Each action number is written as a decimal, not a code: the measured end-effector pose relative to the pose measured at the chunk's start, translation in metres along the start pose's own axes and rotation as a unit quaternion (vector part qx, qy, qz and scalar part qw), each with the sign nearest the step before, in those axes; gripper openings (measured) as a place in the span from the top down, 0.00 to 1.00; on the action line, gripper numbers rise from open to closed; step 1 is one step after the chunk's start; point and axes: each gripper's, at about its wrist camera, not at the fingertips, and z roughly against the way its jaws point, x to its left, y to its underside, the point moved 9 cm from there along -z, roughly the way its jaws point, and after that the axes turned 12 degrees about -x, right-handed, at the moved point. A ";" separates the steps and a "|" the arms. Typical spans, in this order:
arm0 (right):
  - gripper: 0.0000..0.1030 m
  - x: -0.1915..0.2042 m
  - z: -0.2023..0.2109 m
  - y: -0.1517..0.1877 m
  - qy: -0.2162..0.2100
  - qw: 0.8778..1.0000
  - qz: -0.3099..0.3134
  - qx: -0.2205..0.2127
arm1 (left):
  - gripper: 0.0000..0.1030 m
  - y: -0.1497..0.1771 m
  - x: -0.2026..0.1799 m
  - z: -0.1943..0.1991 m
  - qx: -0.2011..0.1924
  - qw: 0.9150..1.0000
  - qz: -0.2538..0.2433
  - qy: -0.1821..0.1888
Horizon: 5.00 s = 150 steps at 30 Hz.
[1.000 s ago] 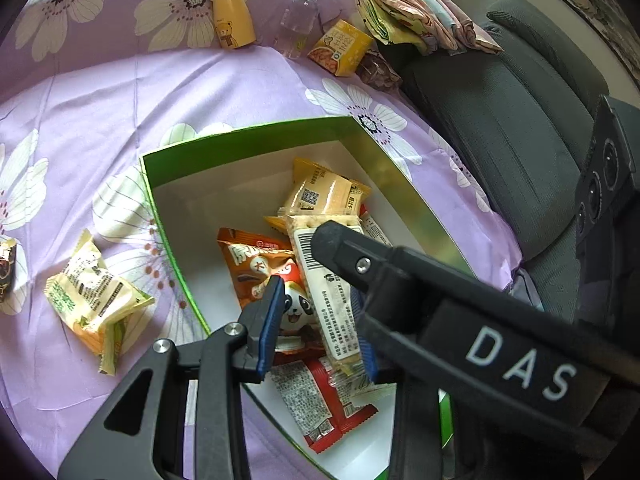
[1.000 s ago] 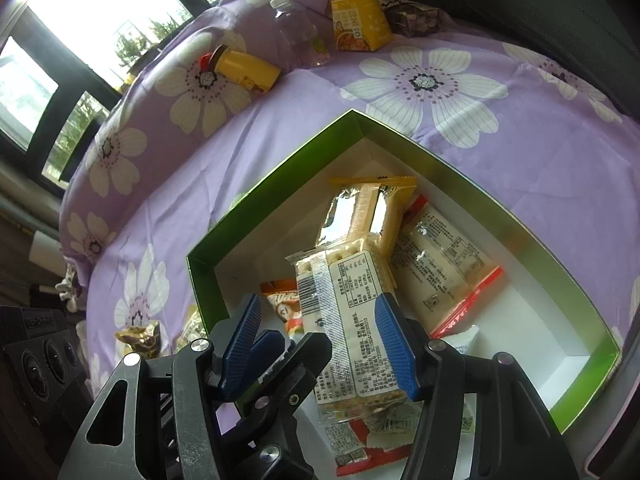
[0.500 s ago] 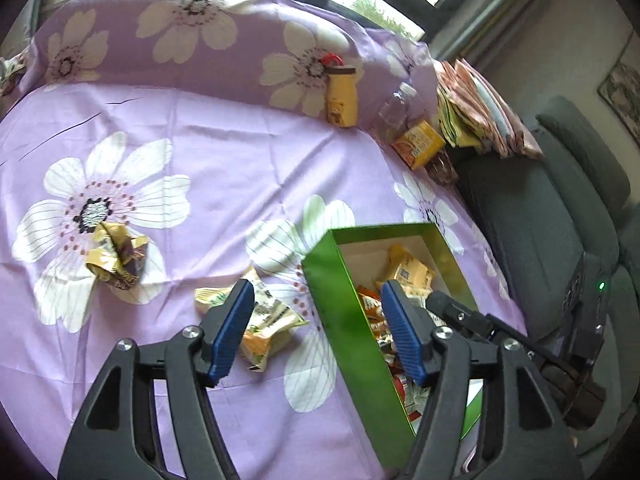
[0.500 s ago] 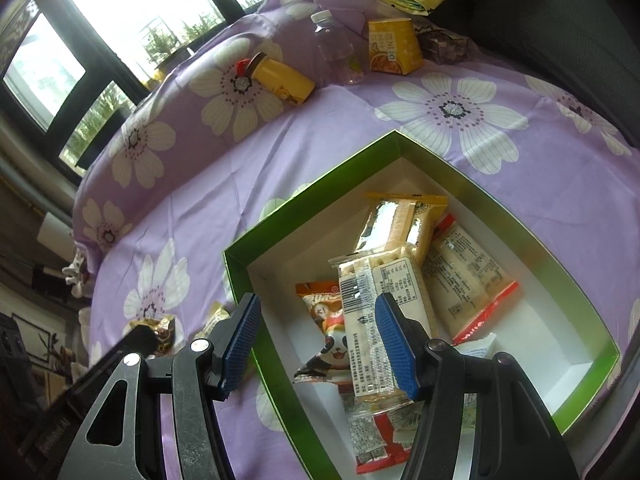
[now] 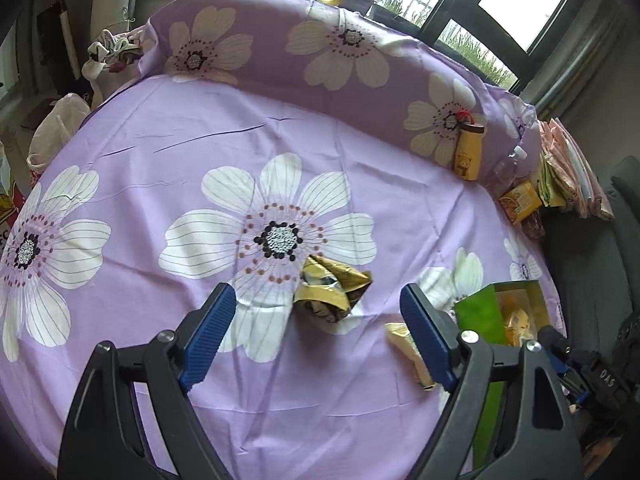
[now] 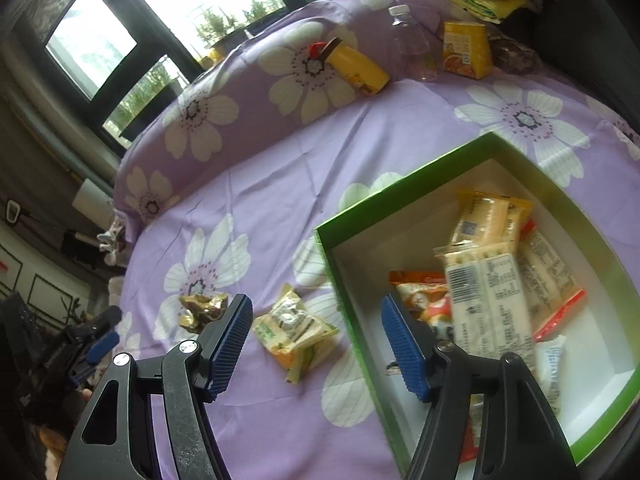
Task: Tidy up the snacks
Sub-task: 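Withdraw the right tool and reach to the gold wrapped candy, then grasp the gold wrapped candy with the right tool and lift, then carry the gold candy over the box and open the right tool, then withdraw the right tool and reach to the green-printed bun bag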
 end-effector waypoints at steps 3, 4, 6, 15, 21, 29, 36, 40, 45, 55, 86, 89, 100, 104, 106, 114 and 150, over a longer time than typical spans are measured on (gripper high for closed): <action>0.30 0.030 -0.016 0.005 -0.033 0.999 0.005 0.024 | 0.18 0.011 0.010 -0.015 0.013 0.999 0.029 0.020; 0.30 0.041 -0.023 0.006 -0.045 0.998 0.008 0.032 | 0.18 0.015 0.008 -0.022 0.024 0.999 0.032 0.030; 0.30 0.064 -0.038 0.010 -0.074 0.996 0.012 0.055 | 0.18 0.019 0.004 -0.035 0.041 0.998 0.026 0.046; 0.30 0.139 -0.126 0.041 -0.099 0.983 0.067 0.142 | 0.26 0.034 0.004 -0.069 0.068 0.995 0.030 0.061; 0.34 0.152 -0.163 0.071 -0.094 0.973 0.097 0.188 | 0.34 0.047 0.003 -0.082 0.094 0.991 0.054 0.078; 0.49 0.148 -0.176 0.089 -0.091 0.967 0.108 0.211 | 0.48 0.056 -0.001 -0.089 0.097 0.990 0.059 0.085; 0.60 0.157 -0.169 0.088 -0.101 0.968 0.135 0.186 | 0.54 0.054 -0.006 -0.082 0.092 0.989 0.057 0.096; 0.60 0.160 -0.157 0.083 -0.097 0.971 0.141 0.167 | 0.54 0.049 -0.018 -0.070 0.079 0.991 0.040 0.104; 0.60 0.162 -0.131 0.070 -0.101 0.976 0.130 0.141 | 0.54 0.044 -0.035 -0.048 0.066 0.990 0.012 0.125; 0.60 0.149 -0.066 0.062 -0.092 0.984 0.119 0.093 | 0.54 0.054 -0.076 -0.002 0.066 0.982 -0.044 0.170; 0.60 -0.023 0.007 -0.027 -0.016 1.000 -0.009 0.013 | 0.56 0.104 -0.260 -0.027 0.127 0.950 -0.166 0.232; 0.60 -0.030 0.003 -0.026 -0.010 1.000 -0.020 0.019 | 0.56 0.108 -0.262 -0.032 0.135 0.949 -0.168 0.230; 0.60 -0.054 -0.003 -0.023 0.010 0.998 -0.051 0.033 | 0.56 0.121 -0.270 -0.043 0.156 0.947 -0.166 0.227; 0.60 -0.058 -0.005 -0.023 0.016 0.997 -0.058 0.038 | 0.55 0.124 -0.271 -0.046 0.165 0.947 -0.160 0.225; 0.60 -0.060 -0.006 -0.022 0.016 0.997 -0.063 0.040 | 0.55 0.125 -0.271 -0.047 0.169 0.947 -0.157 0.224; 0.60 -0.068 -0.006 -0.023 0.020 0.996 -0.083 0.039 | 0.57 0.123 -0.270 -0.047 0.167 0.948 -0.153 0.225; 0.32 0.028 -0.037 0.022 -0.076 0.990 -0.018 0.118 | 0.23 0.099 -0.112 -0.055 0.138 0.984 -0.036 0.103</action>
